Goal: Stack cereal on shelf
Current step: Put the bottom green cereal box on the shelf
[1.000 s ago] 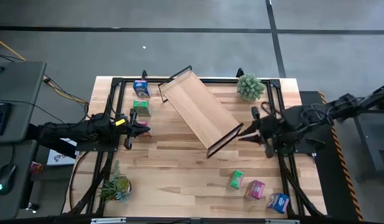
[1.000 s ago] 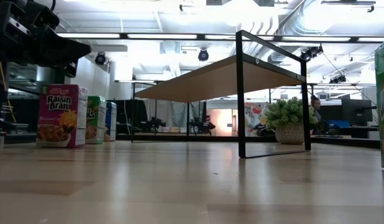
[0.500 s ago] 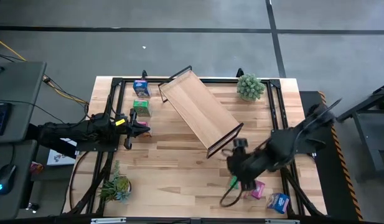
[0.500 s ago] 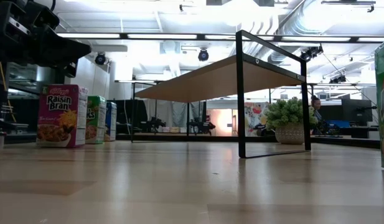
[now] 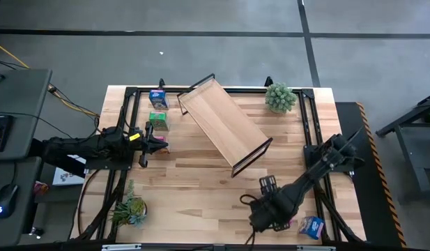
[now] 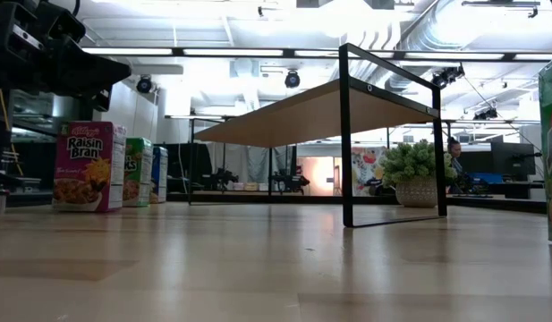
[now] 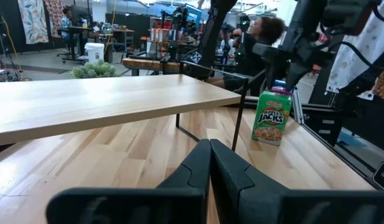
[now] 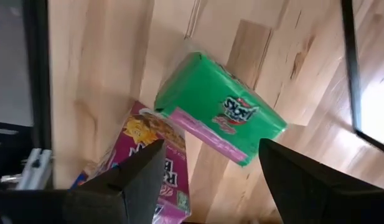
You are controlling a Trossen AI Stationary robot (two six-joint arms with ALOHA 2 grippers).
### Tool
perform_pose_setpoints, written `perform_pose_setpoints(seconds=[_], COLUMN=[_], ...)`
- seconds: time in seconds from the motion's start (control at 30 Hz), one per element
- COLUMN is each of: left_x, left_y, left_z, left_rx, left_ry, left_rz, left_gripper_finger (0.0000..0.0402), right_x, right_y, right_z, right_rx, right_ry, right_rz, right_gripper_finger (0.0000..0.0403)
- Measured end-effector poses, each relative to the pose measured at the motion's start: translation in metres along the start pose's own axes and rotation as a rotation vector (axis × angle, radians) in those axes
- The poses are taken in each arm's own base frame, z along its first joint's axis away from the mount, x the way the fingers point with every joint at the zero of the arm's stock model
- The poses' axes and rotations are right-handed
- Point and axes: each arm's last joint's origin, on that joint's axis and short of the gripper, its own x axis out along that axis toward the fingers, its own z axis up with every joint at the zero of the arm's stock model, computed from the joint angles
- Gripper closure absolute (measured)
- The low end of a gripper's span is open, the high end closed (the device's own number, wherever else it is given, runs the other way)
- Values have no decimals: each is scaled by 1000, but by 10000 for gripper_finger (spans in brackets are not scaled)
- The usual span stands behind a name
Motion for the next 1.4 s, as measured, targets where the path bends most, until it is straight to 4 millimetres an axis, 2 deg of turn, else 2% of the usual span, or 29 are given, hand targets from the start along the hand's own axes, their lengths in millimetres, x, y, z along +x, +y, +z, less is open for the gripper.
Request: perform_pose_setpoints(seconds=[0.33,0.5,0.73,0.83,1.0,1.1,1.27,1.4], left_x=[0,0,0,0,0,0,0,0], left_y=[0,0,0,0,0,0,0,0], left_z=[0,0,0,0,0,0,0,0], left_rx=[0,0,0,0,0,0,0,0], left_ry=[0,0,0,0,0,1,0,0], left_rz=[0,0,1,0,0,0,0,1], left_gripper_finger=[401,401,401,401,401,401,401,401], right_x=[1,1,1,1,1,1,1,1], right_y=[15,17,14,10,6,4,4,4], right_z=[-6,-9,-7,-5,-1,-1,0,-1], right_rx=[-4,-114,-144,-151,-161,-111,30,27], right_ry=[-46,-28,-32,-35,-56,-53,-69,-68], right_rz=[-95,-106,-114,-117,-143,-130,-138,-136], right_gripper_finger=[151,151,149,136,90,71,66,66])
